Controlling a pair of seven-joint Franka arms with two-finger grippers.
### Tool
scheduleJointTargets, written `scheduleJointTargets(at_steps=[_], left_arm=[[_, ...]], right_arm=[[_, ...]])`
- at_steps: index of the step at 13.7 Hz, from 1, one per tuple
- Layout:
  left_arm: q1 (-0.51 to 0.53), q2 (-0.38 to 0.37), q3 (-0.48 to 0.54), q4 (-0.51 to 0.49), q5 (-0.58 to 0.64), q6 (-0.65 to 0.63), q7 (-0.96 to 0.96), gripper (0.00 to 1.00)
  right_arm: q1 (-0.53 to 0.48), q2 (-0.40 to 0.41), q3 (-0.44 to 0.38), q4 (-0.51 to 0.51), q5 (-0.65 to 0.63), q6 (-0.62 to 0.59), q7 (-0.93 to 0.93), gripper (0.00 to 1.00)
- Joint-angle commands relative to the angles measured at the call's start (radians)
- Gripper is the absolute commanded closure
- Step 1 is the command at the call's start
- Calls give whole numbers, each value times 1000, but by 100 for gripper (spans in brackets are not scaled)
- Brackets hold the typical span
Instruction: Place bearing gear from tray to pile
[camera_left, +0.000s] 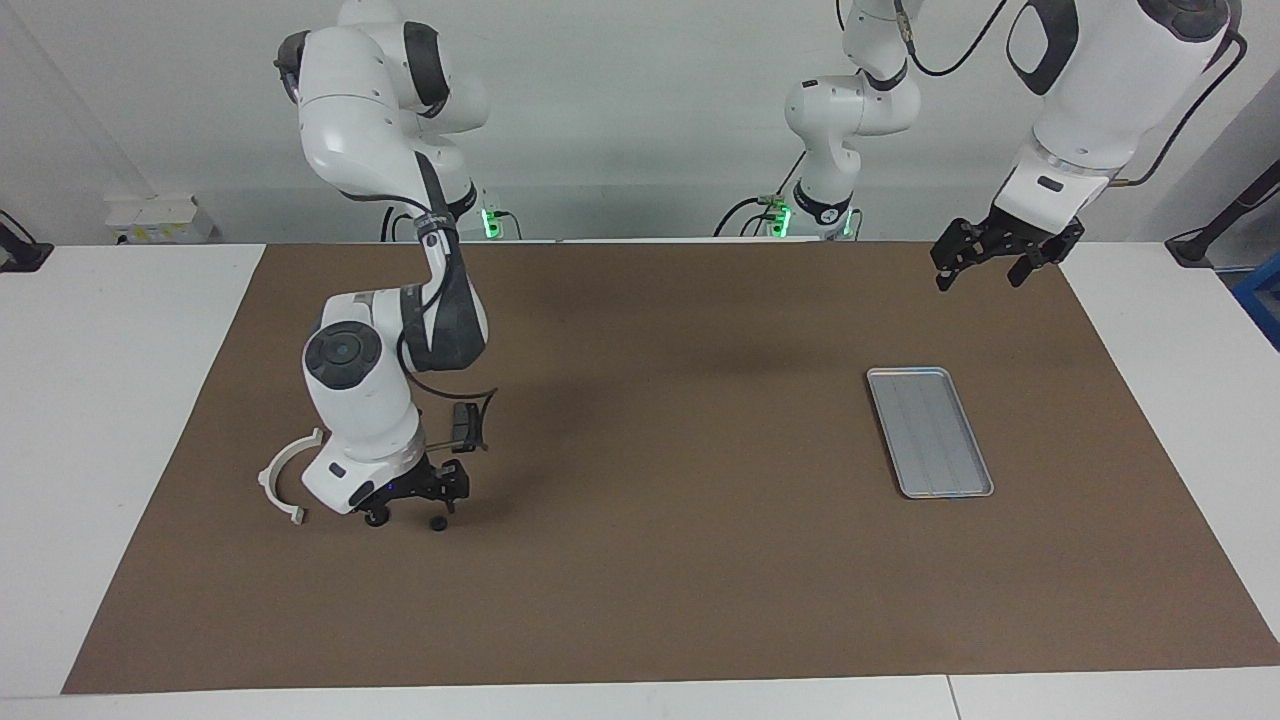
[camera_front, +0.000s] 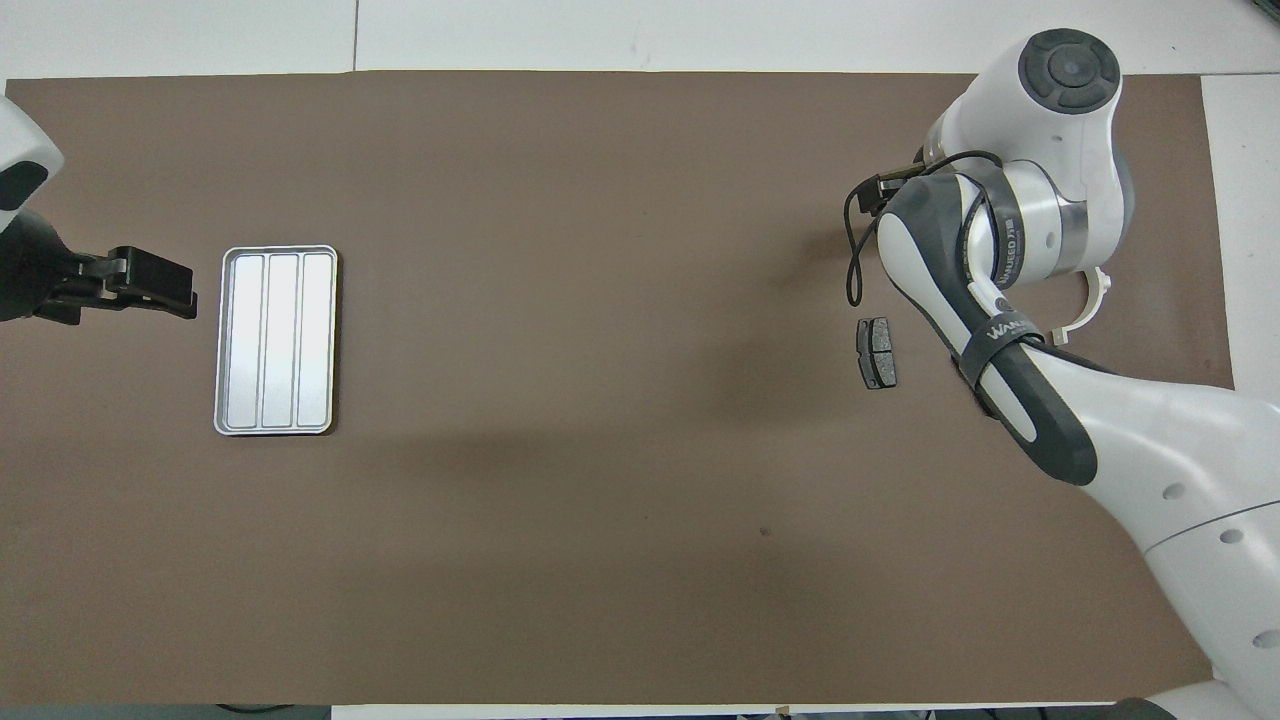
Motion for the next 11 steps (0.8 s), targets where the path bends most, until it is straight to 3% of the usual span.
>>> scheduleJointTargets(at_steps=[1, 3, 8, 11], left_arm=[[10, -12, 9, -2, -17, 4, 0, 0], [9, -16, 1, -5, -15, -8, 0, 0], [6, -30, 1, -19, -15, -3, -1, 0], [3, -41, 1, -34, -15, -7, -1, 0]], right_arm=[[-22, -100, 18, -44, 4, -78, -18, 0], [-32, -175, 18, -79, 38, -138, -18, 0], [-49, -484, 17, -304, 92, -176, -18, 0], [-37, -627, 15, -309, 92, -386, -15, 0]])
